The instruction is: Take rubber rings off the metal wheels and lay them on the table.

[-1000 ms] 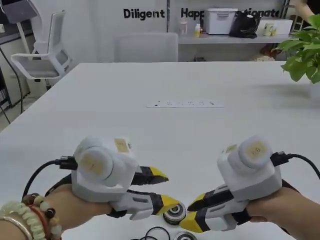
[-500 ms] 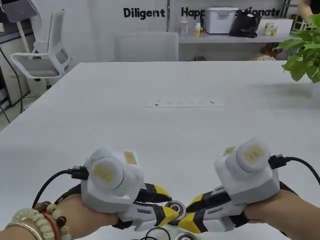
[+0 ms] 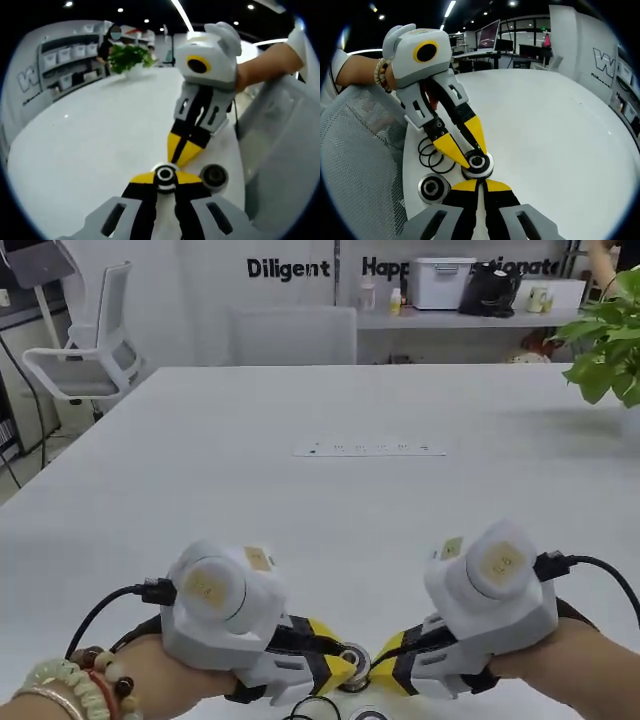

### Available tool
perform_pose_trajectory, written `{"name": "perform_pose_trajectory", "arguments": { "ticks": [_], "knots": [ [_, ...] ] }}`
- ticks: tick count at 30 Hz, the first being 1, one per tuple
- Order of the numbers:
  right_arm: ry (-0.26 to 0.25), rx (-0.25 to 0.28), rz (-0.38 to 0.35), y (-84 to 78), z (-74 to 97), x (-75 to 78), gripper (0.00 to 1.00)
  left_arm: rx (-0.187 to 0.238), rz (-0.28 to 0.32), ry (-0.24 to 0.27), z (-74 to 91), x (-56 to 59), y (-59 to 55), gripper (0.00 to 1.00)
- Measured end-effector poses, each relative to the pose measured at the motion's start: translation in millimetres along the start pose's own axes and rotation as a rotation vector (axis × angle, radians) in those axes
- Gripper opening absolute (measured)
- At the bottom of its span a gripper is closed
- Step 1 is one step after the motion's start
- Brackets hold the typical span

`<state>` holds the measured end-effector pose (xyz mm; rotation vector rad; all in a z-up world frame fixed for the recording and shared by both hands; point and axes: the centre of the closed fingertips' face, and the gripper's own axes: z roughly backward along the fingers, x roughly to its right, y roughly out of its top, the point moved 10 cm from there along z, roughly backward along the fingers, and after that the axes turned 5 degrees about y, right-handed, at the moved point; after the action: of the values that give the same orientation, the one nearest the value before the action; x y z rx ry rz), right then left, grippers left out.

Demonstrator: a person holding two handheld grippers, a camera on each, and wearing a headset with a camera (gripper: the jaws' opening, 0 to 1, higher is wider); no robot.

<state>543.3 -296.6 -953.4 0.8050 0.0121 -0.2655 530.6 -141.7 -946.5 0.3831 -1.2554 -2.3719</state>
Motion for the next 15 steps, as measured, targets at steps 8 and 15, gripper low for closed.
{"name": "perform_pose_trajectory", "arguments": {
  "ticks": [8,15],
  "knots": [
    [-0.023,0.018,-0.128,0.8,2.5,6.6,0.0,-0.004,-0.01,0.006,-0.5,-0.9,0.5,0.14],
    [-0.006,0.11,-0.262,3.4,9.1,11.0,0.0,-0.005,-0.01,0.01,-1.2,-1.6,0.3,0.14]
  ]
}}
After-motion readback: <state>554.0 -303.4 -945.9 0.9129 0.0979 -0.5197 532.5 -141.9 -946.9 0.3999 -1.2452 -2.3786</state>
